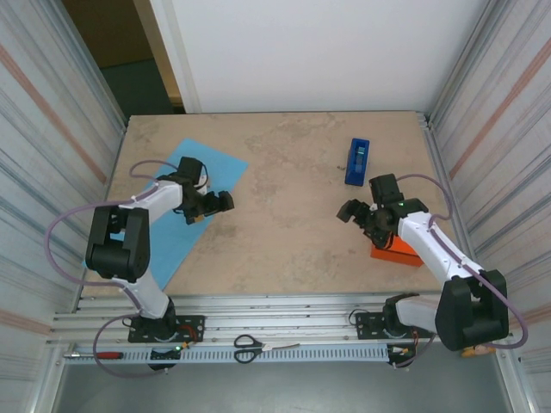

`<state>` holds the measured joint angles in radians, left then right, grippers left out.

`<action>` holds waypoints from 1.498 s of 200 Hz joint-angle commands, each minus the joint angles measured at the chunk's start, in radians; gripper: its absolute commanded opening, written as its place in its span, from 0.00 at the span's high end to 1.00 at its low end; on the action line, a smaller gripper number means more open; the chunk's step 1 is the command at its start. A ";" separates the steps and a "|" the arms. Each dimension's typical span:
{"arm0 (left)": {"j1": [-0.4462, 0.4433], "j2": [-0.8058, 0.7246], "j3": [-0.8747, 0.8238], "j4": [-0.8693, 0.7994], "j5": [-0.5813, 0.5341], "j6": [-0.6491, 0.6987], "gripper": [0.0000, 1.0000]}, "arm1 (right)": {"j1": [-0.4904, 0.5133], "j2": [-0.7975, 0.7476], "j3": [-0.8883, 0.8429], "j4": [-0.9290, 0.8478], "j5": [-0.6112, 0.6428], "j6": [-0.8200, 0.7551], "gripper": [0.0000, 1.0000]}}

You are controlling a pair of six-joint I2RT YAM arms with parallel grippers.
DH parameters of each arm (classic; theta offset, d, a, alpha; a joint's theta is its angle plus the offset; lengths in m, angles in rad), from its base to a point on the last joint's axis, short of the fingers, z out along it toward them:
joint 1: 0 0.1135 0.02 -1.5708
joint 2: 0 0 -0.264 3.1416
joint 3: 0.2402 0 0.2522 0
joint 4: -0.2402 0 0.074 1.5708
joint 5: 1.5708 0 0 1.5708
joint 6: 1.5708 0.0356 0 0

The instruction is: Wrap the gift box in paper

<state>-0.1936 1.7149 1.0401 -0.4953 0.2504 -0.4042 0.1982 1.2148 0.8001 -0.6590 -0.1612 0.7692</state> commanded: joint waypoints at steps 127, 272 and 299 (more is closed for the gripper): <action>-0.319 -0.151 -0.010 -0.106 0.034 0.111 0.09 | 0.041 0.096 0.156 0.025 -0.110 -0.175 0.02; -0.194 0.374 0.546 -0.215 0.007 -0.035 0.12 | 0.193 0.151 0.189 0.104 -0.038 -0.151 0.02; -0.259 0.395 0.506 -0.234 0.003 0.044 0.14 | 0.161 0.086 0.162 0.100 0.023 -0.138 0.02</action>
<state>-0.3916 2.0983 1.5574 -0.6624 0.2386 -0.4458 0.3893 1.3773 0.9653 -0.5503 -0.2127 0.6193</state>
